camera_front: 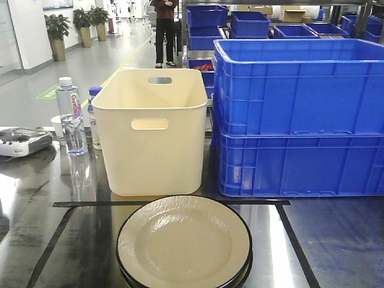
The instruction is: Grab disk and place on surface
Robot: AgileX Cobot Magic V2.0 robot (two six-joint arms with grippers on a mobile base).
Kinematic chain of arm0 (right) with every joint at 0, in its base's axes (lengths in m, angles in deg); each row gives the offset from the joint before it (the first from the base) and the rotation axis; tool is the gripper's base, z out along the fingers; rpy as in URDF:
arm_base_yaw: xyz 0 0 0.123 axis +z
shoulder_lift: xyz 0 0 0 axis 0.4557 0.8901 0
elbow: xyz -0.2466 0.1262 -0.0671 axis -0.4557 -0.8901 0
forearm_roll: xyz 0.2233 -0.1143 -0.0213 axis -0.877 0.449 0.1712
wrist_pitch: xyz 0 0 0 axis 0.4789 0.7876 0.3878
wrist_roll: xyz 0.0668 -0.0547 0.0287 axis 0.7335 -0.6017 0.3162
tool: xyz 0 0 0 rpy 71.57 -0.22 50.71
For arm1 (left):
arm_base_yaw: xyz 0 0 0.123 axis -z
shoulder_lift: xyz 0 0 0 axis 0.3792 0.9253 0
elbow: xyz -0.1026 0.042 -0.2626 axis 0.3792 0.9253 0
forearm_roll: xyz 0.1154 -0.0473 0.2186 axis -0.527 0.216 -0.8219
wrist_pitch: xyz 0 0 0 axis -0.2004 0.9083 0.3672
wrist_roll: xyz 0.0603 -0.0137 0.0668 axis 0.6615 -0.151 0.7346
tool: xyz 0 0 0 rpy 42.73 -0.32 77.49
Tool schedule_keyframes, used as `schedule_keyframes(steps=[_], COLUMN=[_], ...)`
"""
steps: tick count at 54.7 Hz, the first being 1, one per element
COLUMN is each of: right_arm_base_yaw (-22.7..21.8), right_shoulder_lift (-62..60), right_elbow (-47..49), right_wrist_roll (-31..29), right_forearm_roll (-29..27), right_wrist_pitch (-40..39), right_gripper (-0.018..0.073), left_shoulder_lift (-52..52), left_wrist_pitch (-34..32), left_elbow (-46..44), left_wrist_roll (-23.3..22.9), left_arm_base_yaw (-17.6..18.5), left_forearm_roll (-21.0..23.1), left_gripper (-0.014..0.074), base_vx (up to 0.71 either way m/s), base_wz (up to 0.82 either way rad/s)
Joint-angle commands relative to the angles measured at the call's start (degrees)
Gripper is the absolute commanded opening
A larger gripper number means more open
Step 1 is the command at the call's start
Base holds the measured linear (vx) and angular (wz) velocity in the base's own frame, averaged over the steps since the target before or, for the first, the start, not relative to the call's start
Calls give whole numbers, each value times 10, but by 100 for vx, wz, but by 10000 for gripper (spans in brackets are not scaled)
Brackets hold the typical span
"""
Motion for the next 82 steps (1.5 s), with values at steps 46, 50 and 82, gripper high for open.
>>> schedule_keyframes(steps=[46,50,82], right_arm_base_yaw=[-1,-1,-170], right_shoulder_lift=[7,7,-241], right_elbow=[17,17,-229], right_wrist_roll=[792,883,1003], right_forearm_roll=[782,871,1012], right_wrist_pitch=[130,151,141], right_gripper=[-12,-12,-12], left_shoulder_lift=[-9,-9,-9], left_wrist_pitch=[-51,-51,-51], left_elbow=[14,14,14], left_wrist_roll=[-6,-6,-6], left_arm_base_yaw=[-1,-1,-1], left_forearm_roll=[-2,-2,-2], left_gripper=[-1,-1,-1], base_vx=[0,0,0], base_wz=[0,0,0])
